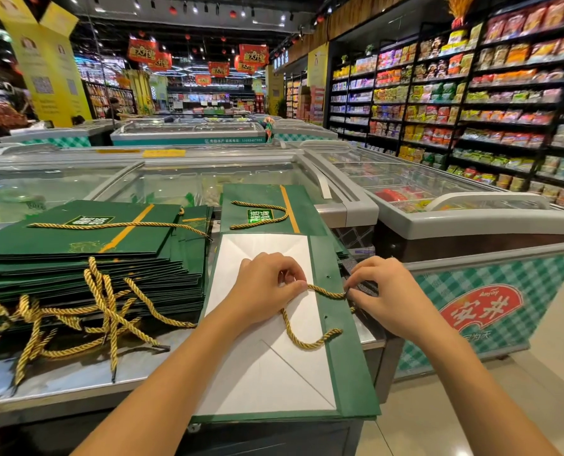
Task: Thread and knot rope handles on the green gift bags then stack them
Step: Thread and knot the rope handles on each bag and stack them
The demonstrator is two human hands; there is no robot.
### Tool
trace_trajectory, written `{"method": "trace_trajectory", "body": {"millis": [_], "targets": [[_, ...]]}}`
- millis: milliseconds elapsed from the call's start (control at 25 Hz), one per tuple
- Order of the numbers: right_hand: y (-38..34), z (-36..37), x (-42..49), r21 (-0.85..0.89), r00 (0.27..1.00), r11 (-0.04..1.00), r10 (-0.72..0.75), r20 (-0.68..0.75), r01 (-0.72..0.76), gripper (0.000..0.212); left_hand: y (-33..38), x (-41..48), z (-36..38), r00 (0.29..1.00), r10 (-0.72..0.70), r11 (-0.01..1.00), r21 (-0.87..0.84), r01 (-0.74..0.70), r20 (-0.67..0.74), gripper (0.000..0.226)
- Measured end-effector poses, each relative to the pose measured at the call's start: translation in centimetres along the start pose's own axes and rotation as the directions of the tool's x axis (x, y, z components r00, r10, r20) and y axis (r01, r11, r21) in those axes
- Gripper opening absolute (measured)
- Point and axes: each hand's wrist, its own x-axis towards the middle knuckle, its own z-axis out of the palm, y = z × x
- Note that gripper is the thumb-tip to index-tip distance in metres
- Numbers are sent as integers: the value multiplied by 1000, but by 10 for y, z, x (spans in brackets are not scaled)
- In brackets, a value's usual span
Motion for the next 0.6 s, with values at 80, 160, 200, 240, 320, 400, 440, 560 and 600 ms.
{"method": "trace_trajectory", "body": {"millis": [80,160,200,240,320,400,440,560,600], "targets": [[2,-2,-1,3,1000,1000,-22,0,22,10,0,1,1,1000,-7,999,33,7,8,7],[4,-3,-4,49,999,998,-46,10,46,16,0,1,3,1000,-7,998,55,7,6,8],[4,-4,-6,67,998,996,-56,14,55,16,0,1,3,1000,-7,998,59,7,2,8],[5,-4,-8,74,998,995,-64,11,63,14,1,1,4,1000,-10,998,62,10,-1,7],[5,-4,-10,77,998,995,-67,-5,68,9,2,0,5,1000,-12,997,74,12,-2,7],[5,-4,-11,80,998,995,-63,-24,65,8,3,-1,4,1000,-8,997,82,8,-6,4],[5,-3,-11,82,998,995,-59,-32,62,8,4,-1,3,1000,-1,997,77,1,-1,2],[3,-2,-7,72,995,995,-61,-76,66,8,11,0,1,997,44,998,47,-47,61,24],[0,-2,-6,77,994,995,-60,-87,67,7,16,3,0,995,65,997,29,-68,73,27]]}}
